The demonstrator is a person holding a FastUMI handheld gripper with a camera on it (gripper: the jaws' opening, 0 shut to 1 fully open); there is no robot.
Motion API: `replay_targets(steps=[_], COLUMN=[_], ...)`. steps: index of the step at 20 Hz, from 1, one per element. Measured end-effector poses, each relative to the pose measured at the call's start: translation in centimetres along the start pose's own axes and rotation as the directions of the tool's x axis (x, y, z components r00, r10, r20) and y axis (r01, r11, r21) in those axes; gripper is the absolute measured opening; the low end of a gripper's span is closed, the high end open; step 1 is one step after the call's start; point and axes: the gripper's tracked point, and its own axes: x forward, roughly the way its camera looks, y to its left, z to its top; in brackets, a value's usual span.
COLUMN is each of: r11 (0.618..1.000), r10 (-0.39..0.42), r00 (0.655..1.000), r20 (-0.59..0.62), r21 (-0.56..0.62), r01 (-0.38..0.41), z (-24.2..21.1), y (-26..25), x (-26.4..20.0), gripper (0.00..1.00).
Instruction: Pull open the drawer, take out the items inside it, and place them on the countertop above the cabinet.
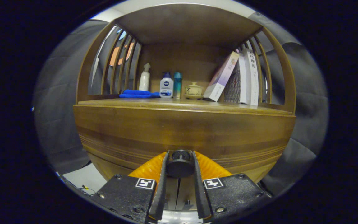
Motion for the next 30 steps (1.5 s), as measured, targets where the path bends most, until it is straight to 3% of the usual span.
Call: replay_targets(steps=[21,30], r11=[0.998,0.995], r10=[0.06,0.098], r00=[0.998,0.995], r20=[-0.008,-0.012], r21=[-0.005,-0.004], r01=[-0.061,-0.098], z=[-4.8,-6.5], y=[-0.1,0.2], x=[-17.4,-22.4], gripper=[0.39,0.38])
